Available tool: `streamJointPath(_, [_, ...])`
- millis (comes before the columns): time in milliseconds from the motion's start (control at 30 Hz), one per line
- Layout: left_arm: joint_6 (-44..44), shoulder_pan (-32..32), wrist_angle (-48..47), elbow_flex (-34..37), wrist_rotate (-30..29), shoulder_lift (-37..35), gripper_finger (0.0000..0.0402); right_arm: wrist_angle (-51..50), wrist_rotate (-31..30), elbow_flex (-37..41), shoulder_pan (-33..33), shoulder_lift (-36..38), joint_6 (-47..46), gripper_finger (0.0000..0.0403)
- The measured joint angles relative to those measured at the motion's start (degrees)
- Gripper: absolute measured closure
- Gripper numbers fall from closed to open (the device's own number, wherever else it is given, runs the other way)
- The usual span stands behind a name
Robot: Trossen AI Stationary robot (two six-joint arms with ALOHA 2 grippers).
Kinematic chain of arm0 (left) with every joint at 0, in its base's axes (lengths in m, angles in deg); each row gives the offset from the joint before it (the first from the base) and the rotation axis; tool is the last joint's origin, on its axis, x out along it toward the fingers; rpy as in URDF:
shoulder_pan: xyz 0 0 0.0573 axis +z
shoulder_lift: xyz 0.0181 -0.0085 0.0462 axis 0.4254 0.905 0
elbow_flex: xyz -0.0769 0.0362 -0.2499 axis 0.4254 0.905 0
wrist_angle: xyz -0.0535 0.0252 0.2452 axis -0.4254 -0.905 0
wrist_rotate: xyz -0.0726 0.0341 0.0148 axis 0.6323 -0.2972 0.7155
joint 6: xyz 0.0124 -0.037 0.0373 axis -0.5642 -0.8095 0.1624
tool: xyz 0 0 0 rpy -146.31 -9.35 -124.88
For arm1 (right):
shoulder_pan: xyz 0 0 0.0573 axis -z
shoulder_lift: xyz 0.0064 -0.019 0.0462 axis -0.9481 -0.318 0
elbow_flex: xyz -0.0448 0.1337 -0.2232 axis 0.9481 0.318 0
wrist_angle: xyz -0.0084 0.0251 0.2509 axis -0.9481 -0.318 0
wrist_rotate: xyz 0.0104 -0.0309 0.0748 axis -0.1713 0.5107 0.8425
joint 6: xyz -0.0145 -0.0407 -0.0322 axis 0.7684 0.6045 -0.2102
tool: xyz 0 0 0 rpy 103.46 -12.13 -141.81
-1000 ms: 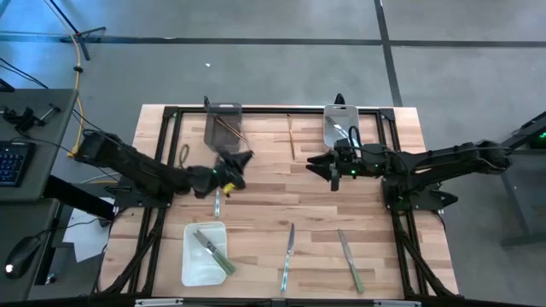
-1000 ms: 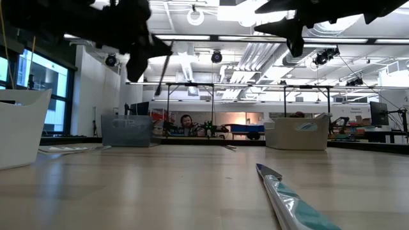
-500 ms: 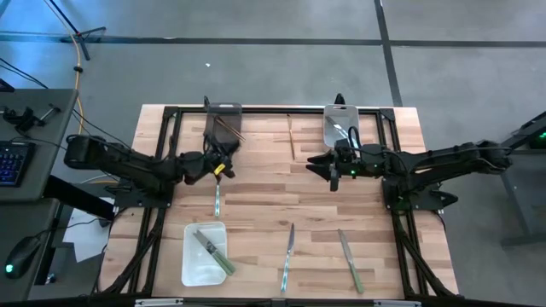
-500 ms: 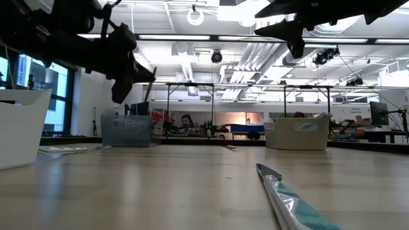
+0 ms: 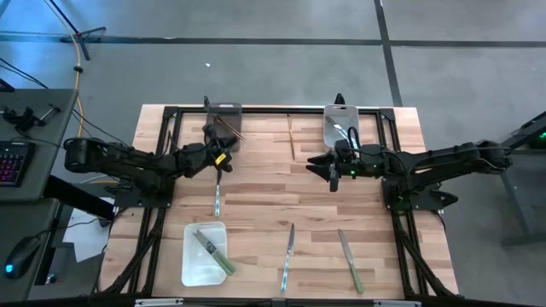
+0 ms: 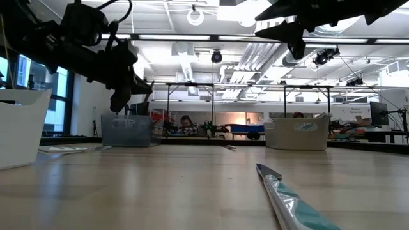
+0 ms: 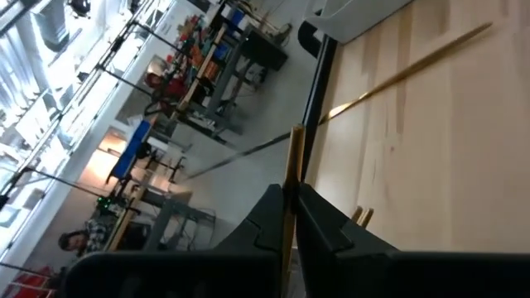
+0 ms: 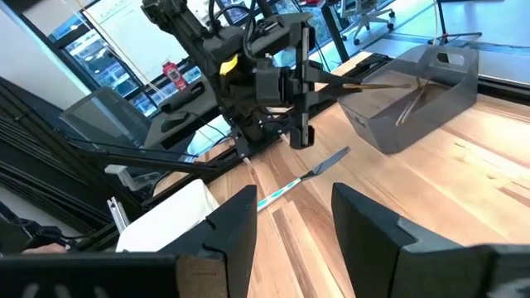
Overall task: Sort silverware by color (type)
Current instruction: Put the gold table knife into the black bin, then put the blue table knife into the gray bin
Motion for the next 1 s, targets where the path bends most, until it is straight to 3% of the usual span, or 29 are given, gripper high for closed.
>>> streamJointPath(300, [-2.0,0.3,-0.72,0.0,-0.4,0.0,0.0348,-0.22,0.0,0.0,0.0,0.0,0.39,0.0261])
streamJointPath(633, [-2.02,0.3,-2.4,-0.02,-3.13,0.0,0.0339,-0.28,0.02,0.0,0.0,0.0,0.59,0.0261])
streamJointPath(800, [-6.48,0.04,-2.26,-0.04,-2.2,-0.97,0.0345,-1.43,0.03,0.02,0.0,0.0,1.16,0.0261])
streamJointPath(1000, [-16.63,-2.91,-4.72,-0.12,5.92,-5.63,0.0393,-4.99,-1.38,0.04,0.0,0.0,6.15,0.0273])
